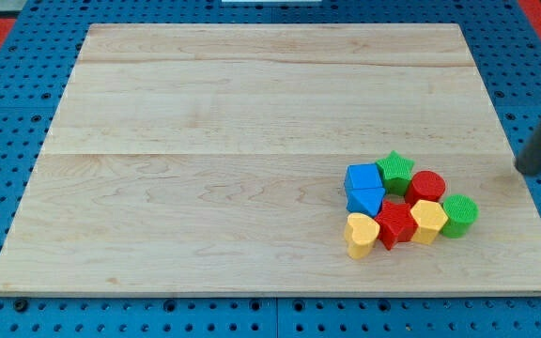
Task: Separate green circle along with red circle from the group of blocks
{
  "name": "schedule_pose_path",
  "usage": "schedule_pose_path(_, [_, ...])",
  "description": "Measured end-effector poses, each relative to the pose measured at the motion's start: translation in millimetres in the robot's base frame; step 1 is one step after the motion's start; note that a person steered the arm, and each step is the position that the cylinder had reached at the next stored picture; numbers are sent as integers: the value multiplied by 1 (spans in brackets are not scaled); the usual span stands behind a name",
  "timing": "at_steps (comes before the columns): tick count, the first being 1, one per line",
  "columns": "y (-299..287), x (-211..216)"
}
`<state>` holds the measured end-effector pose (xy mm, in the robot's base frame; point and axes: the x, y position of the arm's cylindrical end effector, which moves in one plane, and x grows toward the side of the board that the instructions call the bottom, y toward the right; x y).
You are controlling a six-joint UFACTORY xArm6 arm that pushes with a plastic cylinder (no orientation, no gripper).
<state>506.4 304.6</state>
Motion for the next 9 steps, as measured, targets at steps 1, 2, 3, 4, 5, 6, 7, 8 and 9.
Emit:
schedule_pose_path(1, [-33, 56])
schedule_pose_path(2, [-75, 59])
schedule_pose_path(3, [-119, 36])
schedule_pose_path(4, [-125, 35])
schedule_pose_path(5, [-109, -3])
schedule_pose_path(6, [-141, -39])
schedule_pose_path(7, [-144, -57])
schedule_pose_path(8, [-153, -96])
schedule_pose_path(9, [-157, -102])
